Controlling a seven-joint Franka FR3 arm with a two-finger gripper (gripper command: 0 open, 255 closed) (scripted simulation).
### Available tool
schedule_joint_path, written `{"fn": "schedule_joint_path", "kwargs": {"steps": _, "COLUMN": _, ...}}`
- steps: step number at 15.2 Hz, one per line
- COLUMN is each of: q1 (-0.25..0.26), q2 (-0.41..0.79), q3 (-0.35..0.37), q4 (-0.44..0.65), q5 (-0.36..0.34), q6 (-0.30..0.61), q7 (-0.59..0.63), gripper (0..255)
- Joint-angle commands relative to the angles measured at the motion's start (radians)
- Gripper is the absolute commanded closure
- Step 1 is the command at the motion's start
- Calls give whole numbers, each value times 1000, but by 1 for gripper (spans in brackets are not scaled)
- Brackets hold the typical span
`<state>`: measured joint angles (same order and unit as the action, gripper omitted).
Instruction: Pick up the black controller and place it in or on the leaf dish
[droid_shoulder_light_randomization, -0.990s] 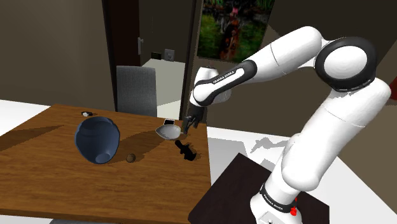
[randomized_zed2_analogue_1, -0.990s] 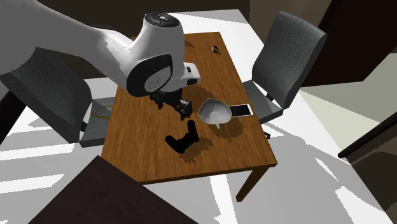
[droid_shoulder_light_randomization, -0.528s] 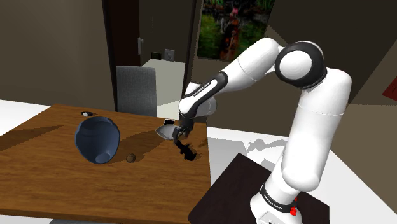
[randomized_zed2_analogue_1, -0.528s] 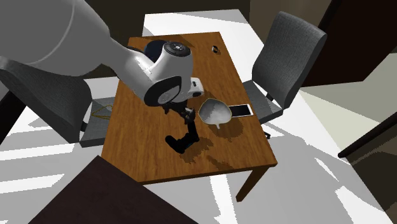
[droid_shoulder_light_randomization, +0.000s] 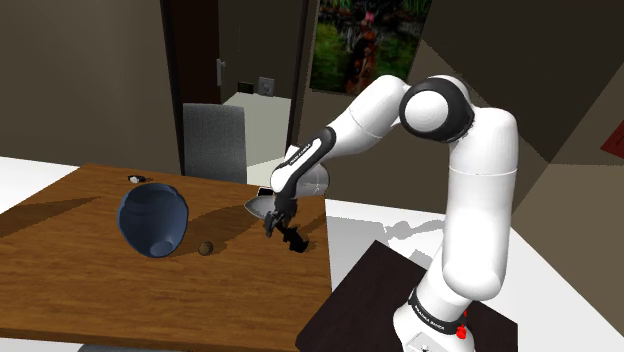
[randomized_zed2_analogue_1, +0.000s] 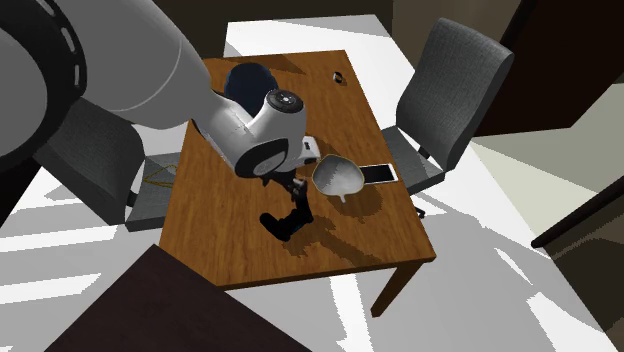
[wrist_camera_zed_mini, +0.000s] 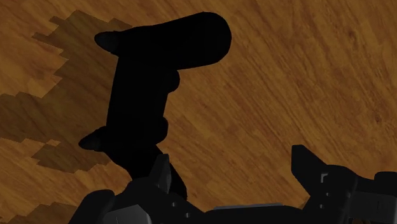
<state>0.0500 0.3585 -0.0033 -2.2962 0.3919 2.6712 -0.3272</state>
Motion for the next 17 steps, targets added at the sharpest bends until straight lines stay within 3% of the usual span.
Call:
{"fn": "schedule_joint_path", "kwargs": {"steps": 1, "q1": -2, "q2": 25, "q3": 7, "q4": 6, "q5": 10, "q6": 20, "q7": -8, "gripper": 0}}
{"fn": "schedule_joint_path", "kwargs": {"steps": 10, "q1": -4, "q2": 46, "q3": 13, "q4": 11, "q5": 18, "q6": 36, "q7": -14, "gripper": 0}}
{"fn": "schedule_joint_path", "kwargs": {"steps": 11, "q1": -4, "q2": 46, "q3": 13, "q4": 11, "q5": 18, "q6": 36, "q7": -14, "gripper": 255}}
{"fn": "schedule_joint_path", "kwargs": {"steps": 17, "q1": -4, "q2": 46, "q3": 13, "q4": 11, "q5": 18, "q6": 36, "q7": -14, "gripper": 255}}
